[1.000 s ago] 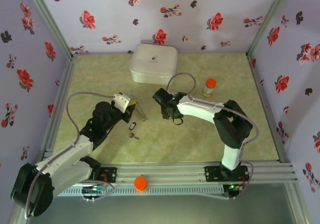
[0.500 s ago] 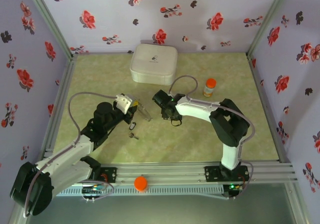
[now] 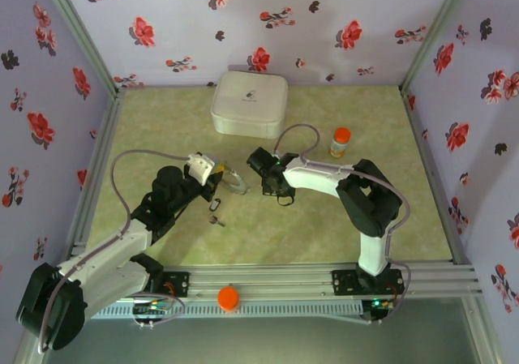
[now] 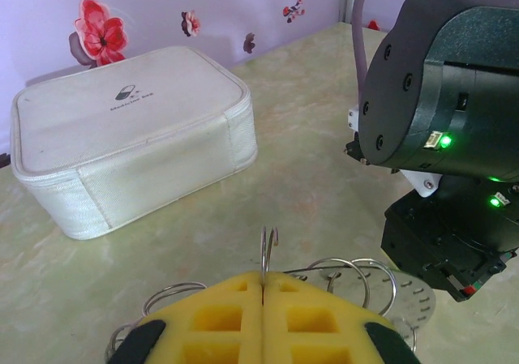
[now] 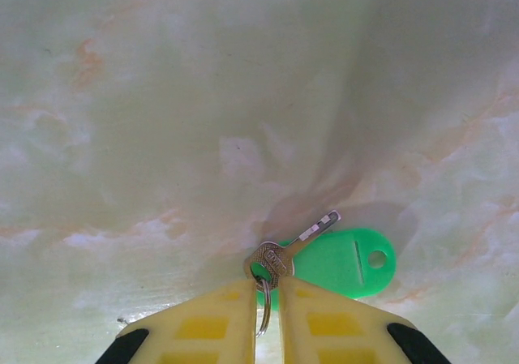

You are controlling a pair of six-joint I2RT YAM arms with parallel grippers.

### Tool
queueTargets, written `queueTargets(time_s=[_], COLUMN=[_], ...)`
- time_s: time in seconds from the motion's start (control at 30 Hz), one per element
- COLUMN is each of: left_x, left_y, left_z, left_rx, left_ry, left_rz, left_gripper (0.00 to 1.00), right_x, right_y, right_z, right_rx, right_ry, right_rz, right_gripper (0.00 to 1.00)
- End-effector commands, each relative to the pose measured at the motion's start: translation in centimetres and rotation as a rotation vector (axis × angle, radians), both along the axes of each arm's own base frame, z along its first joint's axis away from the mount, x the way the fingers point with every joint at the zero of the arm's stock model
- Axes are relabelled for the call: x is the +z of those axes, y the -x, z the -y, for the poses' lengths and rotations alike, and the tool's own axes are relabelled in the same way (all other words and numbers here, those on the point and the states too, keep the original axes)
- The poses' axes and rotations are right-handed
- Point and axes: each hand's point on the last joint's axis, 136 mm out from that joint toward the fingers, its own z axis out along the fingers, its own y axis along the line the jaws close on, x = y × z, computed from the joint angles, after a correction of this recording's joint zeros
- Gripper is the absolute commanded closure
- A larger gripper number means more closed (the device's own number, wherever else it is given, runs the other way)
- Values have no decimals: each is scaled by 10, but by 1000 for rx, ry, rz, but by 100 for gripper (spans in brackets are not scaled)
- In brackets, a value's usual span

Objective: Put the keys on the keyring

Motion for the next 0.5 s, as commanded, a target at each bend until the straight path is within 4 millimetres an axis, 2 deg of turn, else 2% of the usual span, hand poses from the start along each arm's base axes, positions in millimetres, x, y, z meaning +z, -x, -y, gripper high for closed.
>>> queueTargets(time_s=[0.0,0.17,0.23,0.47], left_x=[19,18,18,19], left_y=[0,0,0,0], left_z=[6,6,6,6], left_rx=[-25,-26,-26,-26], left_ry=[27,25,25,23], left_rz=[54,53,52,53], left_gripper=[100,100,100,100], right_x=[-4,-6,-6,-5], right_y=[-1,0,0,-1], right_z=[6,6,6,6], right_rx=[-22,-20,-20,-20], right_ry=[33,32,28,29], right_rz=[13,10,11,10], right_gripper=[85,87,92,90])
